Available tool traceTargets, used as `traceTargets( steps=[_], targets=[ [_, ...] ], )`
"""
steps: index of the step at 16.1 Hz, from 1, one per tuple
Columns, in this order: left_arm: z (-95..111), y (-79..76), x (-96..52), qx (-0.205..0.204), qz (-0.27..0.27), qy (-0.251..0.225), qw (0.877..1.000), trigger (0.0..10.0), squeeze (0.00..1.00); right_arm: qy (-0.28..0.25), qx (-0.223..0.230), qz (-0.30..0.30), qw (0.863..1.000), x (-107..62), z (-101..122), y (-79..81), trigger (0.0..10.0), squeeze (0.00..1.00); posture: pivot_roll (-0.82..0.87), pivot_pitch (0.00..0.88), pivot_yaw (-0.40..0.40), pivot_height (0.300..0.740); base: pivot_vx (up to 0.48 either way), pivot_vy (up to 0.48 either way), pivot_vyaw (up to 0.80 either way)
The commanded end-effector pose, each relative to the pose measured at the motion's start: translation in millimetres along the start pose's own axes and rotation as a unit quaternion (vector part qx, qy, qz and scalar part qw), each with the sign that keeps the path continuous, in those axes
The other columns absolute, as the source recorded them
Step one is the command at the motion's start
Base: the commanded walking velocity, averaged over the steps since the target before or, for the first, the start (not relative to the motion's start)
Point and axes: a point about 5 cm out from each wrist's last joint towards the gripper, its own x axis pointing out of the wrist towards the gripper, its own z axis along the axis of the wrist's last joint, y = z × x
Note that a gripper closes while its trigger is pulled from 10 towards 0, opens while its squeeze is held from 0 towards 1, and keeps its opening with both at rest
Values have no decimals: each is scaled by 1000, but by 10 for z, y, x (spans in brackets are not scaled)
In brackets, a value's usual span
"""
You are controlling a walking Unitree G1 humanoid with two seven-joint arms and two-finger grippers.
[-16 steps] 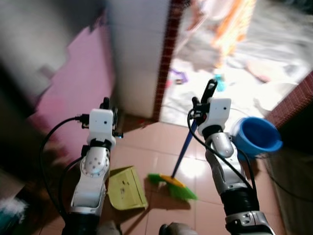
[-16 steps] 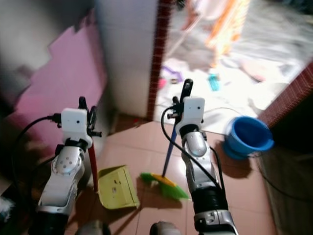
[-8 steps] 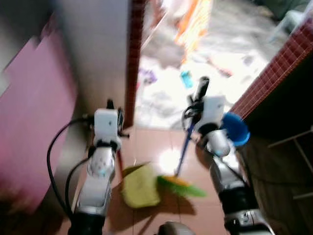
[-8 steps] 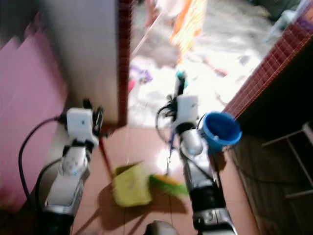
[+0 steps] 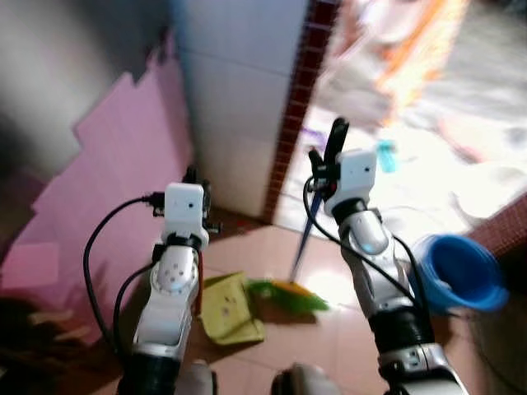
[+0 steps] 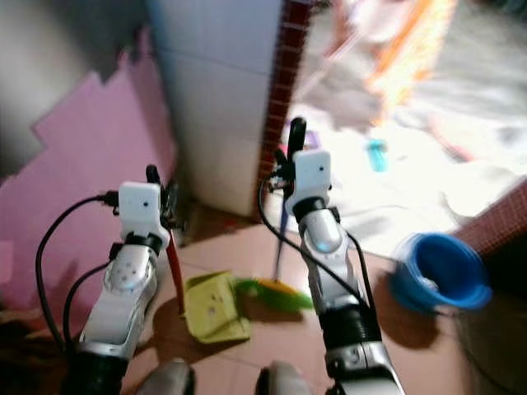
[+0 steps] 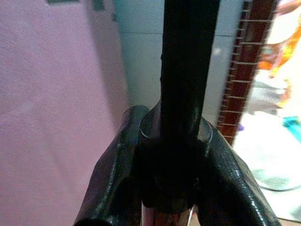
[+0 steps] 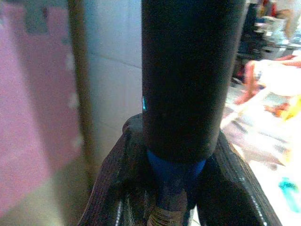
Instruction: Sweep floor
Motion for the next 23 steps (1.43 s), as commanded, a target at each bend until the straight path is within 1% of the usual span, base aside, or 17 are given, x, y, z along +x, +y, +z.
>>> traceTargets(
  steps=[1,4,6,8,10,11,14,17,18,19,21,23],
  targets=[
    [100,-104,10,-4,-12,-23,1000,10000,0,-12,-10,-11,1000,-18,40,-101,10000,0,-60,69,-86,740,0,0,769],
    [101,-128,4,-1,-17,-21,1000,10000,0,-13,-11,-9,1000,-27,37,-109,10000,0,-57,71,-82,740,0,0,763],
    [108,-130,1,-6,-22,-23,999,10000,0,-9,-7,-9,1000,-37,20,-108,10000,0,-53,70,-81,740,0,-392,0],
    [111,-130,5,-6,-24,-24,999,10000,0,-17,10,-4,1000,-36,27,-75,10000,0,-47,70,-80,740,0,-407,0],
    [111,-131,9,-5,-23,-23,999,10000,0,-25,2,8,1000,-27,56,-34,10000,0,-47,69,-79,740,0,-480,0],
    [112,-129,12,-5,-24,-23,999,10000,0,-27,-4,12,1000,-26,62,-20,10000,0,-47,69,-79,740,0,-480,563],
    [108,-129,9,-6,-25,-22,999,10000,0,-26,-4,15,1000,-45,51,-8,10000,0,-47,69,-79,740,0,-480,775],
    [122,-102,10,-8,-12,-30,999,10000,0,-24,9,13,1000,-57,31,-22,10000,0,-46,63,-80,740,0,0,0],
    [130,-82,13,4,-1,-33,999,10000,0,-25,14,16,999,-60,36,-11,10000,0,-46,63,-80,740,0,0,0],
    [118,-77,19,8,-1,-30,1000,10000,0,-27,16,22,999,-59,38,3,10000,0,-44,58,-80,740,0,0,0],
    [67,-14,30,11,17,-18,1000,10000,0,-34,6,37,999,-63,49,58,10000,0,-44,46,-81,740,0,0,0],
    [81,-5,34,4,12,-23,1000,10000,0,-41,8,38,998,-44,87,75,10000,0,-42,43,-83,740,0,0,513]
  ],
)
